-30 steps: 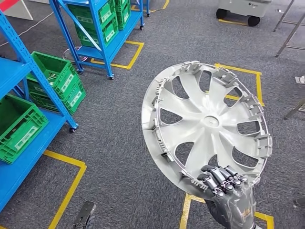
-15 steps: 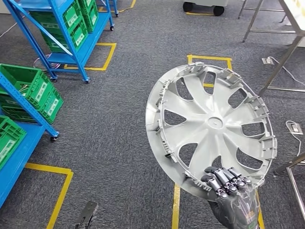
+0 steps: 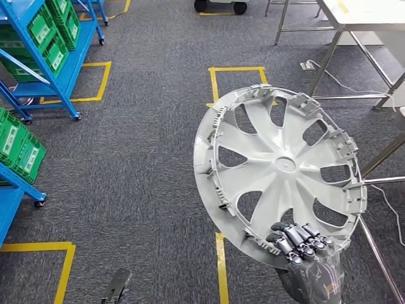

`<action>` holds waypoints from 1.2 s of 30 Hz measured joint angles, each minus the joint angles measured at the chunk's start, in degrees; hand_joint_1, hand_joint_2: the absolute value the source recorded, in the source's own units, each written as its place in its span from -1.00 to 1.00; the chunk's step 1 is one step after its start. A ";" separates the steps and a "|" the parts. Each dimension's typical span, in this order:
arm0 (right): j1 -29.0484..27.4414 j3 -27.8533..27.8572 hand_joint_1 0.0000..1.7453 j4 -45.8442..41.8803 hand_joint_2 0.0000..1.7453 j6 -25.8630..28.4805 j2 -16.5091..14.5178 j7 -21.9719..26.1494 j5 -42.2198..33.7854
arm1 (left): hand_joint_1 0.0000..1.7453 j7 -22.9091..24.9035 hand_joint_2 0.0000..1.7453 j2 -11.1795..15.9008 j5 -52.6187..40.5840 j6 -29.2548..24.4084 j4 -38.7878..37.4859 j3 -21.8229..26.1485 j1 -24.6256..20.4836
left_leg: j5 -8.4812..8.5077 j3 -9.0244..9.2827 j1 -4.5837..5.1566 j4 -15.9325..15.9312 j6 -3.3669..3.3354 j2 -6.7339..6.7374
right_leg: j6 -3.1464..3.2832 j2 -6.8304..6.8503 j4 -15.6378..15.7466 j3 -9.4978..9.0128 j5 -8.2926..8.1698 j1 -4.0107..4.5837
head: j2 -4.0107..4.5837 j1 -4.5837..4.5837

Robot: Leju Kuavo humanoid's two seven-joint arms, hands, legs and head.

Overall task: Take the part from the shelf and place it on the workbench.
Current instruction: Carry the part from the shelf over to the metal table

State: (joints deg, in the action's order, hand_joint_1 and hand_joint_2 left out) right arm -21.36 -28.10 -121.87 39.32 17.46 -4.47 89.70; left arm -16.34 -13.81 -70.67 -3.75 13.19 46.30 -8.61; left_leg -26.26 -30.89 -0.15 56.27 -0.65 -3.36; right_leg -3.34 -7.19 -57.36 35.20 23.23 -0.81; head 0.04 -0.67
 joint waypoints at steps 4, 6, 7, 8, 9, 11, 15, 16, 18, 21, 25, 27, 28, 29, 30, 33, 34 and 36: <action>0.05 -0.09 1.00 0.03 1.00 0.00 0.00 -0.08 0.00 | -1.00 -0.03 1.00 -0.09 -0.06 -0.03 0.01 -0.24 0.15 | 0.42 -0.18 0.18 -0.26 -0.99 2.84 | -0.79 5.99 -9.85 4.74 5.71 0.27 | 0.00 -0.85; 0.08 -0.10 1.00 0.04 1.00 0.00 0.00 -0.09 0.00 | -1.00 -0.03 1.00 -0.05 -0.06 -0.03 0.01 -0.24 0.35 | 0.43 -0.31 0.41 -0.23 -1.09 4.49 | -0.98 6.75 -16.28 7.27 8.27 0.23 | 0.00 -0.89; 0.08 -0.09 1.00 0.04 1.00 0.00 0.00 -0.09 0.00 | -1.00 -0.03 1.00 -0.05 -0.06 -0.03 0.01 -0.24 0.36 | 0.42 -0.34 0.49 -0.23 -1.12 5.29 | -0.97 6.86 -16.66 7.09 8.08 0.24 | 0.00 -0.90; 0.07 -0.09 1.00 0.04 1.00 0.00 0.00 -0.11 0.00 | -1.00 -0.03 1.00 -0.06 -0.06 -0.03 0.00 -0.24 0.34 | 0.39 -0.31 0.55 -0.23 -1.13 6.00 | -0.88 7.06 -14.61 5.65 6.91 0.27 | 0.00 -0.90; 0.07 -0.09 1.00 0.04 1.00 0.00 0.00 -0.15 0.00 | -1.00 -0.02 1.00 -0.08 -0.07 -0.03 0.01 -0.25 0.30 | 0.33 -0.24 0.61 -0.22 -1.10 6.62 | -0.73 7.74 -10.74 3.24 5.20 0.34 | 0.00 -0.90; 0.22 -0.12 1.00 0.05 1.00 0.00 0.00 -0.31 -0.01 | -1.00 -0.01 1.00 -0.09 -0.12 -0.03 0.00 -0.27 0.27 | 0.11 -0.07 0.92 -0.14 -0.80 7.66 | -0.12 10.43 -2.94 -1.36 3.01 0.82 | 0.00 -0.86; 0.57 -0.21 1.00 0.15 1.00 0.00 0.00 -0.58 0.00 | -1.00 0.19 1.00 -0.14 -0.29 -0.12 0.00 -0.34 0.25 | -0.28 0.04 1.15 0.04 0.10 9.51 | 1.45 10.07 -0.12 -2.66 2.52 1.20 | 0.00 -0.80; 0.67 -0.22 1.00 0.18 1.00 0.01 0.00 -0.58 -0.01 | -1.00 0.22 1.00 -0.17 -0.33 -0.17 0.01 -0.40 0.22 | -0.66 -0.08 1.04 0.46 0.46 8.97 | 1.76 9.39 0.02 -2.64 2.38 1.10 | 0.00 -0.78; 1.05 -0.20 1.00 0.27 1.00 0.01 0.00 -0.10 -0.01 | -1.00 0.23 1.00 -0.21 -0.36 -0.24 0.01 -0.58 0.22 | -3.00 -1.89 0.80 4.41 1.12 6.35 | 2.38 8.02 0.34 -2.76 2.14 0.78 | 0.00 -0.73; 1.39 0.10 1.00 0.54 1.00 0.01 -0.01 1.62 -0.01 | -1.00 0.24 1.00 -0.17 -0.21 -0.32 0.00 -0.78 0.63 | -7.32 -7.76 0.53 15.40 1.49 3.89 | 2.74 5.79 0.34 -2.77 2.20 0.68 | 0.00 -0.72; 1.27 1.18 1.00 0.93 1.00 0.00 -0.19 4.46 0.00 | -1.00 0.29 1.00 0.00 0.08 -0.57 0.00 -1.04 0.74 | -1.20 -6.39 -0.04 9.88 1.75 2.60 | 2.17 2.37 0.27 -3.43 2.69 0.30 | 0.00 -0.72; 1.24 1.75 1.00 1.02 1.00 0.01 -0.43 5.41 0.00 | -1.00 0.29 1.00 0.00 0.19 -0.54 -0.01 -1.21 0.65 | 1.24 -3.32 -0.59 3.12 1.88 0.18 | 1.47 0.83 -0.10 -3.41 3.18 0.18 | 0.00 -0.70; 1.19 2.02 1.00 1.03 1.00 0.01 -0.55 5.74 0.00 | -1.00 0.29 1.00 0.00 0.28 -0.51 -0.01 -1.24 0.61 | 1.27 -2.62 -0.66 1.51 1.73 -0.60 | 1.06 0.15 -0.18 -3.30 3.24 0.07 | 0.00 -0.67; 1.10 2.29 1.00 1.04 1.00 0.02 -0.68 5.96 0.00 | -1.00 0.28 1.00 0.01 0.34 -0.48 -0.01 -1.26 0.58 | 0.85 -2.31 -0.60 0.83 1.35 -0.66 | 0.66 -0.35 -0.29 -3.17 3.19 0.01 | 0.00 -0.66; 0.97 2.55 1.00 1.04 1.00 0.03 -0.80 6.10 0.00 | -1.00 0.28 1.00 0.02 0.39 -0.45 -0.01 -1.27 0.55 | 0.71 -2.22 -0.49 0.80 0.90 -0.08 | 0.35 -0.62 -0.17 -3.08 3.14 -0.15 | 0.00 -0.69; 0.92 2.86 1.00 1.15 1.00 0.04 -1.01 6.29 -0.01 | -1.00 0.20 1.00 0.03 0.40 -0.34 -0.01 -1.31 0.56 | 0.26 -1.13 -0.30 0.52 -0.35 1.63 | -0.31 3.60 -3.87 -1.01 4.61 0.13 | 0.00 -1.14; 0.98 2.87 1.00 1.22 1.00 0.04 -1.03 6.33 -0.01 | -1.00 0.16 1.00 0.08 0.39 -0.24 -0.01 -1.31 0.62 | -0.03 -0.76 -0.13 0.50 -0.65 2.23 | -0.39 5.47 -7.36 0.98 5.86 0.28 | 0.00 -1.33; 1.12 2.84 1.00 1.37 1.00 0.04 -1.08 6.30 0.01 | -1.00 0.10 1.00 0.25 0.39 0.09 -0.01 -1.33 0.77 | -0.86 -0.08 0.19 0.51 -0.95 3.46 | -0.33 6.71 -15.06 5.90 8.15 0.32 | 0.00 -1.49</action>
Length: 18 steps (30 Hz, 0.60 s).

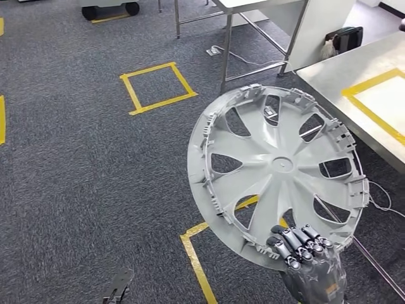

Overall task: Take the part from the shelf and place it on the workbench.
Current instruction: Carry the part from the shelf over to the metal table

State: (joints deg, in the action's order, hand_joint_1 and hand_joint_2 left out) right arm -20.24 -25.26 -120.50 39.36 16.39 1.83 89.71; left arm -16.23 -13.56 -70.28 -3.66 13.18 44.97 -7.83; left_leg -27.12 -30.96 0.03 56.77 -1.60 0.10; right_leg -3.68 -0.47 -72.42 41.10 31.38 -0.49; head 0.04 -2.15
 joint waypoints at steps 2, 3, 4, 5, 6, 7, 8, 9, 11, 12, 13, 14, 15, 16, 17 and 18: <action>0.05 -0.01 1.00 0.10 1.00 0.00 -0.03 -0.17 0.02 | -1.00 -0.07 1.00 0.15 0.02 0.22 0.00 -0.04 0.16 | -1.10 1.18 0.22 -0.01 -0.07 1.21 | 0.31 0.16 -2.12 2.33 -0.94 0.05 | 0.00 -0.01; 0.06 -0.01 1.00 0.13 1.00 0.00 -0.03 -0.26 0.03 | -1.00 -0.11 1.00 0.19 0.07 0.25 0.00 -0.05 0.19 | -1.73 2.07 0.32 -0.02 -0.06 1.81 | 0.62 0.39 0.23 1.70 -2.99 0.17 | 0.00 -0.01; 0.06 -0.01 1.00 0.13 1.00 0.00 -0.04 -0.37 0.04 | -1.00 -0.13 1.00 0.20 0.11 0.24 0.00 -0.06 0.21 | -2.44 3.06 0.39 -0.06 -0.03 2.43 | 1.08 1.10 4.07 0.22 -5.61 0.39 | 0.00 -0.02; 0.11 -0.01 1.00 0.14 1.00 0.00 -0.04 -0.45 0.04 | -1.00 -0.14 1.00 0.21 0.15 0.23 -0.01 -0.07 0.21 | -3.16 4.03 0.49 -0.11 0.09 3.02 | 1.51 2.36 7.79 -1.26 -7.48 0.82 | 0.00 0.01; 0.21 -0.01 1.00 0.15 1.00 0.01 -0.04 -0.50 0.04 | -1.00 -0.14 1.00 0.23 0.18 0.22 -0.01 -0.08 0.20 | -3.79 4.77 0.60 -0.18 0.32 3.61 | 1.93 3.56 10.74 -2.48 -8.24 1.25 | 0.00 0.00; 0.29 -0.01 1.00 0.15 1.00 0.01 -0.04 -0.55 0.04 | -1.00 -0.14 1.00 0.26 0.18 0.22 -0.02 -0.09 0.19 | -4.29 5.27 0.70 -0.35 0.61 4.23 | 2.28 4.42 12.34 -3.24 -8.48 1.65 | 0.00 0.02; 0.35 -0.01 1.00 0.15 1.00 0.02 -0.04 -0.56 0.04 | -1.00 -0.14 1.00 0.28 0.19 0.21 -0.02 -0.13 0.19 | -4.54 5.71 0.80 -0.45 0.95 4.74 | 2.50 4.60 12.79 -3.52 -8.06 1.91 | 0.00 0.05; 0.38 -0.02 1.00 0.14 1.00 0.03 -0.04 -0.56 0.04 | -1.00 -0.13 1.00 0.27 0.22 0.15 -0.02 -0.17 0.15 | -4.59 6.02 0.84 -0.50 1.28 5.19 | 2.75 4.01 13.05 -3.85 -7.99 1.91 | 0.00 0.04; 0.31 -0.03 1.00 0.13 1.00 0.04 -0.09 -0.57 0.04 | -1.00 -0.03 1.00 0.18 0.34 0.00 -0.02 -0.26 -0.03 | -4.12 5.37 0.74 1.59 1.84 4.47 | 3.10 2.60 13.55 -4.62 -8.34 1.55 | 0.00 0.13; 0.37 -0.04 1.00 0.13 1.00 0.04 -0.13 -0.57 0.03 | -1.00 0.02 1.00 0.13 0.40 -0.07 -0.02 -0.28 -0.13 | -3.99 3.79 0.63 4.23 2.07 3.41 | 3.30 1.99 13.81 -5.00 -8.27 1.31 | 0.00 0.16; 0.45 -0.05 1.00 0.13 1.00 0.04 -0.16 -0.59 0.03 | -1.00 0.05 1.00 0.11 0.42 -0.09 -0.02 -0.30 -0.16 | -4.41 1.45 0.49 7.73 2.29 2.16 | 3.50 1.39 14.06 -5.32 -8.10 1.10 | 0.00 0.21; 0.57 -0.05 1.00 0.13 1.00 0.04 -0.20 -0.61 0.02 | -1.00 0.04 1.00 0.10 0.43 -0.10 -0.02 -0.31 -0.06 | -5.59 -1.33 0.35 11.45 2.51 1.14 | 3.67 0.70 14.18 -5.57 -7.83 0.97 | 0.00 0.24; 0.66 -0.04 1.00 0.14 1.00 0.04 -0.22 -0.62 0.02 | -1.00 0.04 1.00 0.11 0.43 -0.10 -0.02 -0.31 0.12 | -7.34 -3.95 0.20 14.36 2.74 0.64 | 3.72 -0.10 14.22 -5.85 -7.51 0.85 | 0.00 0.24; 0.70 -0.04 1.00 0.14 1.00 0.04 -0.24 -0.62 0.03 | -1.00 0.04 1.00 0.16 0.43 -0.10 -0.02 -0.32 0.31 | -8.82 -6.04 0.08 15.99 2.93 0.43 | 3.68 -0.99 14.23 -6.22 -7.14 0.74 | 0.00 0.25; 0.72 -0.03 1.00 0.15 1.00 0.04 -0.25 -0.60 0.03 | -1.00 0.04 1.00 0.21 0.44 -0.10 -0.02 -0.32 0.46 | -9.26 -7.36 -0.02 16.10 3.09 0.34 | 3.57 -1.87 14.23 -6.71 -6.75 0.64 | 0.00 0.24; 0.74 -0.03 1.00 0.15 1.00 0.04 -0.26 -0.58 0.04 | -1.00 0.04 1.00 0.27 0.46 -0.10 -0.02 -0.32 0.52 | -8.06 -7.76 -0.11 14.54 3.21 0.23 | 3.43 -2.69 14.23 -7.29 -6.36 0.51 | 0.00 0.25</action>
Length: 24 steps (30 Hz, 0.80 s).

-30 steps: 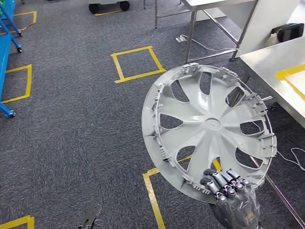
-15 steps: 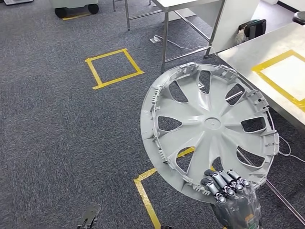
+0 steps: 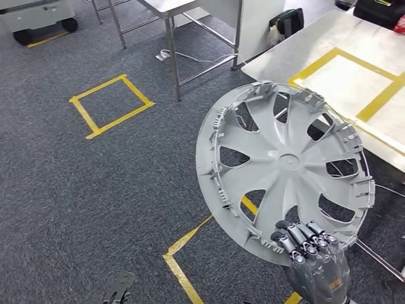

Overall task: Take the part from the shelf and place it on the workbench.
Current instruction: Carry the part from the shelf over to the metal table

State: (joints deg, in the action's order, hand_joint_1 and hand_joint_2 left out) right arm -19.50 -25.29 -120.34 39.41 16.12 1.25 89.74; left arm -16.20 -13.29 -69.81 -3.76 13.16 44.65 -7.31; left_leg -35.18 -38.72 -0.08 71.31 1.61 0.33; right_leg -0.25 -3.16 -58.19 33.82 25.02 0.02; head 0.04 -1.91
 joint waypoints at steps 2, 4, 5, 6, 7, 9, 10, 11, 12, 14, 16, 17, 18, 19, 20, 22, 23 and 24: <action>0.06 -0.02 1.00 0.00 1.00 0.00 -0.05 0.02 0.00 | -1.00 0.00 1.00 0.04 0.07 0.00 -0.02 -0.01 0.00 | 6.24 0.98 -0.38 -6.55 0.34 -1.49 | -0.41 -1.43 -0.07 -1.05 0.80 -0.26 | 0.00 0.01; 0.19 -0.02 1.00 0.02 1.00 0.00 -0.10 0.01 0.01 | -1.00 0.01 1.00 0.03 0.13 0.00 -0.06 -0.02 0.00 | 10.81 1.88 -0.78 -11.97 0.17 -3.42 | -1.06 -2.82 -0.52 -1.25 1.62 -0.37 | 0.00 0.17; 0.21 -0.01 1.00 0.03 1.00 0.00 -0.10 0.01 0.02 | -1.00 0.02 1.00 0.03 0.15 0.00 -0.08 -0.02 0.01 | 11.61 1.96 -0.84 -13.00 -0.13 -3.88 | -1.37 -3.43 -0.70 -1.00 1.95 -0.40 | 0.00 0.28; 0.19 -0.02 1.00 0.05 1.00 0.00 -0.13 0.01 0.03 | -1.00 0.02 1.00 0.03 0.15 0.00 -0.09 -0.02 -0.06 | 11.66 2.00 -0.76 -13.13 -0.59 -3.57 | -1.65 -4.00 -0.78 -0.81 2.21 -0.48 | 0.00 0.33; 0.13 -0.02 1.00 0.06 1.00 0.00 -0.15 0.01 0.03 | -1.00 0.02 1.00 -0.01 0.16 0.00 -0.09 -0.03 -0.15 | 12.03 2.15 -0.76 -13.13 -0.99 -3.09 | -1.92 -4.24 -0.76 -0.66 2.45 -0.56 | 0.00 0.35; 0.06 -0.03 1.00 0.07 1.00 0.00 -0.19 0.03 0.03 | -1.00 0.08 1.00 -0.10 0.19 -0.06 -0.09 -0.04 -0.44 | 11.96 2.44 -0.78 -13.25 -1.82 -2.06 | -2.42 -2.10 -2.48 -0.01 3.81 -0.47 | 0.00 0.06; 0.10 -0.04 1.00 0.07 1.00 0.00 -0.19 0.06 0.03 | -1.00 0.17 1.00 -0.15 0.22 -0.12 -0.09 -0.04 -0.51 | 11.84 2.58 -0.75 -13.30 -2.19 -1.51 | -2.65 -0.38 -5.07 1.16 5.33 -0.40 | 0.00 -0.07; 0.16 -0.04 1.00 0.08 1.00 0.00 -0.19 0.10 0.03 | -1.00 0.33 1.00 -0.15 0.26 -0.17 -0.09 -0.04 -0.50 | 11.67 2.69 -0.65 -13.30 -2.45 -1.00 | -2.84 1.35 -8.70 2.95 7.21 -0.36 | 0.00 -0.26; 0.21 -0.04 1.00 0.08 1.00 0.00 -0.19 0.15 0.04 | -1.00 0.52 1.00 -0.14 0.29 -0.21 -0.09 -0.04 -0.42 | 11.50 2.77 -0.55 -13.28 -2.62 -0.41 | -3.00 2.23 -12.62 5.04 8.93 -0.43 | 0.00 -0.31; 0.23 0.00 1.00 0.10 1.00 0.00 -0.19 0.23 0.05 | -1.00 0.79 1.00 -0.12 0.37 -0.24 -0.09 -0.04 -0.29 | 11.18 2.98 -0.47 -13.26 -2.70 0.79 | -3.25 2.77 -16.76 7.54 9.71 -0.57 | 0.00 -0.31; 0.23 0.03 1.00 0.11 1.00 0.00 -0.19 0.31 0.06 | -1.00 0.85 1.00 -0.17 0.40 -0.24 -0.09 -0.04 -0.30 | 10.75 3.51 -0.55 -13.25 -2.49 1.89 | -3.40 3.44 -12.34 5.62 6.32 -0.68 | 0.00 -0.31; 0.24 0.03 1.00 0.11 1.00 0.00 -0.19 0.34 0.07 | -1.00 0.85 1.00 -0.20 0.43 -0.24 -0.09 -0.04 -0.31 | 10.49 3.88 -0.55 -13.24 -2.26 2.37 | -3.49 4.58 -8.08 3.56 4.27 -0.70 | 0.00 -0.34; 0.27 0.03 1.00 0.13 1.00 0.00 -0.19 0.35 0.07 | -1.00 0.86 1.00 -0.21 0.48 -0.22 -0.09 -0.04 -0.32 | 10.23 4.21 -0.45 -13.17 -1.96 2.74 | -3.44 5.56 -4.44 1.74 2.72 -0.68 | 0.00 -0.34; 0.33 0.02 1.00 0.16 1.00 0.00 -0.20 0.36 0.07 | -1.00 0.86 1.00 -0.20 0.57 -0.14 -0.09 -0.04 -0.32 | 10.06 4.49 -0.33 -13.15 -1.65 3.12 | -3.30 6.20 -1.99 0.43 1.80 -0.63 | 0.00 -0.32; 0.40 0.02 1.00 0.19 1.00 0.00 -0.20 0.36 0.07 | -1.00 0.87 1.00 -0.16 0.68 -0.03 -0.09 -0.04 -0.32 | 9.97 4.68 -0.20 -13.17 -1.33 3.46 | -3.08 6.41 -1.09 -0.04 1.59 -0.53 | 0.00 -0.32; 0.49 0.02 1.00 0.22 1.00 0.00 -0.21 0.37 0.07 | -1.00 0.87 1.00 -0.13 0.86 0.16 -0.09 -0.04 -0.32 | 9.90 4.98 -0.24 -13.40 -0.70 4.29 | -2.32 5.10 -1.08 -0.05 1.47 -0.41 | 0.00 -0.27; 0.48 0.03 1.00 0.22 1.00 0.00 -0.21 0.37 0.07 | -1.00 0.87 1.00 -0.14 0.88 0.18 -0.09 -0.04 -0.35 | 9.66 5.05 -0.37 -13.28 -0.36 4.08 | -1.95 4.49 -0.96 -0.06 1.39 -0.44 | 0.00 -0.26; 0.49 0.03 1.00 0.22 1.00 0.00 -0.21 0.37 0.07 | -1.00 0.87 1.00 -0.15 0.90 0.17 -0.09 -0.04 -0.39 | 8.98 4.76 -0.48 -12.44 -0.09 3.41 | -1.55 3.91 -0.80 -0.13 1.29 -0.53 | 0.00 -0.21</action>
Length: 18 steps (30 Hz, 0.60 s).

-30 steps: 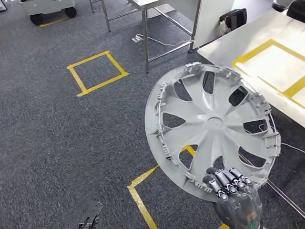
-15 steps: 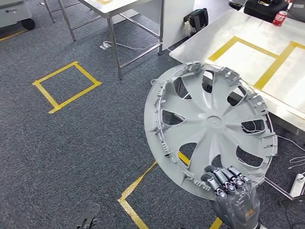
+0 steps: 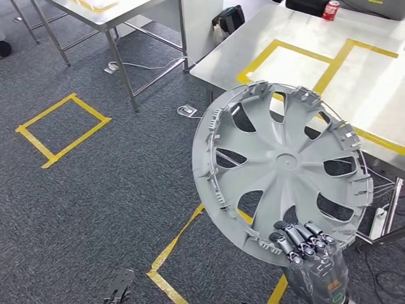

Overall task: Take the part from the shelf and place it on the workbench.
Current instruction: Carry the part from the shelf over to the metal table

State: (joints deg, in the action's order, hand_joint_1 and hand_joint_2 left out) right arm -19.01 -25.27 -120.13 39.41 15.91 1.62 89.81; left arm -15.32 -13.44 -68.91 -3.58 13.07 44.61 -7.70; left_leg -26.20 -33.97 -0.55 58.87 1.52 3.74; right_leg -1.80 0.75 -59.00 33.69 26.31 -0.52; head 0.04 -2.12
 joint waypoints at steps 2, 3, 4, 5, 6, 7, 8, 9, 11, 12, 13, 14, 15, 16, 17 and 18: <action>0.08 -0.01 1.00 0.02 1.00 0.00 -0.07 -0.01 -0.01 | -1.00 0.00 1.00 0.00 0.00 0.00 0.00 0.00 0.01 | -2.88 -2.53 -0.09 5.33 0.29 -2.12 | 0.62 -1.14 0.18 -0.15 -0.06 -0.16 | 0.00 0.18; 0.14 -0.02 1.00 0.04 1.00 0.00 -0.13 -0.02 -0.01 | -1.00 0.01 1.00 0.01 0.00 0.00 0.00 0.00 0.12 | -4.61 -4.64 -0.07 9.37 0.31 -2.78 | 0.83 -1.77 0.17 -0.16 -0.01 -0.13 | 0.00 0.24; 0.16 -0.02 1.00 0.07 1.00 0.00 -0.18 -0.02 -0.01 | -1.00 0.01 1.00 0.03 0.00 0.00 0.00 0.00 0.26 | -5.83 -6.68 -0.04 12.99 0.31 -3.10 | 0.96 -2.49 0.17 -0.19 0.05 -0.08 | 0.00 0.29; 0.16 -0.01 1.00 0.11 1.00 0.00 -0.21 -0.01 -0.01 | -1.00 0.02 1.00 0.06 0.00 0.00 0.00 0.00 0.38 | -6.01 -8.07 -0.01 15.12 0.24 -3.27 | 1.03 -3.28 0.17 -0.25 0.11 -0.02 | 0.00 0.29; 0.16 -0.01 1.00 0.15 1.00 0.00 -0.22 -0.01 0.00 | -1.00 0.03 1.00 0.10 0.00 0.00 0.00 0.00 0.45 | -5.02 -8.46 0.03 15.16 0.09 -3.41 | 1.05 -4.10 0.17 -0.36 0.18 0.02 | 0.00 0.29; 0.16 -0.02 1.00 0.19 1.00 0.00 -0.23 -0.01 0.00 | -1.00 0.04 1.00 0.15 0.00 0.00 0.00 0.00 0.46 | -3.30 -7.91 0.06 13.42 -0.10 -3.59 | 1.02 -4.87 0.17 -0.50 0.29 0.03 | 0.00 0.29; 0.16 -0.04 1.00 0.21 1.00 -0.01 -0.25 -0.01 0.00 | -1.00 0.04 1.00 0.19 0.01 0.00 0.00 0.00 0.42 | -0.97 -6.33 0.07 9.78 -0.41 -4.32 | 0.92 -5.65 0.17 -0.70 0.46 -0.01 | 0.00 0.30; 0.17 -0.05 1.00 0.23 1.00 -0.01 -0.27 -0.01 0.00 | -1.00 0.04 1.00 0.25 0.01 0.00 0.00 0.00 0.36 | 0.64 -4.50 0.00 5.91 -0.82 -5.75 | 0.73 -6.37 0.17 -0.84 0.65 -0.06 | 0.00 0.27; 0.30 -0.04 1.00 0.28 1.00 -0.01 -0.32 -0.03 -0.01 | -1.00 0.02 1.00 0.25 0.02 0.01 0.00 -0.01 0.27 | 1.85 -1.59 -0.06 0.01 -1.23 -8.11 | 0.06 -7.81 0.25 -0.89 1.05 -0.31 | 0.00 0.23; 0.36 -0.03 1.00 0.32 1.00 0.00 -0.33 -0.03 -0.01 | -1.00 0.00 1.00 0.26 0.02 0.01 0.00 -0.01 0.27 | 1.44 -1.04 -0.03 -1.07 -1.39 -8.49 | -0.40 -8.40 0.17 -0.88 0.95 -0.45 | 0.00 0.22; 0.39 -0.04 1.00 0.36 1.00 0.00 -0.34 -0.03 -0.01 | -1.00 -0.02 1.00 0.24 0.02 0.02 0.00 -0.01 0.28 | 1.22 -0.67 0.08 -1.58 -1.49 -7.96 | -0.81 -8.82 0.17 -0.93 0.83 -0.55 | 0.00 0.22; 0.36 -0.08 1.00 0.41 1.00 0.00 -0.36 -0.02 -0.01 | -1.00 -0.03 1.00 0.26 0.03 0.02 0.00 0.00 0.28 | 1.05 -0.24 0.14 -1.83 -1.80 -7.42 | -1.10 -8.59 0.12 -0.95 0.82 -0.60 | 0.00 0.21; 0.38 -0.11 1.00 0.46 1.00 0.00 -0.38 -0.04 -0.01 | -1.00 -0.04 1.00 0.26 0.05 0.02 0.00 0.00 0.27 | 0.82 0.31 0.15 -2.04 -2.17 -6.81 | -1.32 -7.38 -0.53 -0.82 1.04 -0.42 | 0.00 0.09; 0.49 -0.18 1.00 0.52 1.00 0.00 -0.39 -0.07 -0.01 | -1.00 -0.05 1.00 0.25 0.08 0.02 0.00 0.00 0.26 | 0.54 0.92 0.16 -2.12 -2.48 -6.20 | -1.36 -5.66 -1.95 -0.12 1.86 -0.23 | 0.00 -0.11; 0.66 -0.26 1.00 0.60 1.00 0.00 -0.39 -0.14 -0.02 | -1.00 -0.08 1.00 0.24 0.13 0.02 0.00 0.00 0.28 | 0.22 1.49 0.20 -2.17 -2.70 -5.58 | -1.41 -3.81 -4.73 1.38 3.10 -0.09 | 0.00 -0.24; 0.83 -0.35 1.00 0.67 1.00 0.00 -0.39 -0.22 -0.02 | -1.00 -0.09 1.00 0.25 0.19 0.02 0.00 0.00 0.37 | -0.20 1.97 0.30 -2.16 -2.86 -4.92 | -1.49 -2.33 -8.44 3.46 4.46 0.03 | 0.00 -0.40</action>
State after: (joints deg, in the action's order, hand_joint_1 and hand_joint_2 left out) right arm -18.18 -25.62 -119.46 39.41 15.52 1.39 89.79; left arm -15.41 -13.18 -68.73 -3.56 13.07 44.61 -7.34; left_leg -26.40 -31.99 -0.25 56.71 -1.34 -1.18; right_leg -3.29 -1.58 -67.43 37.14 30.77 -0.49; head 0.04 -2.52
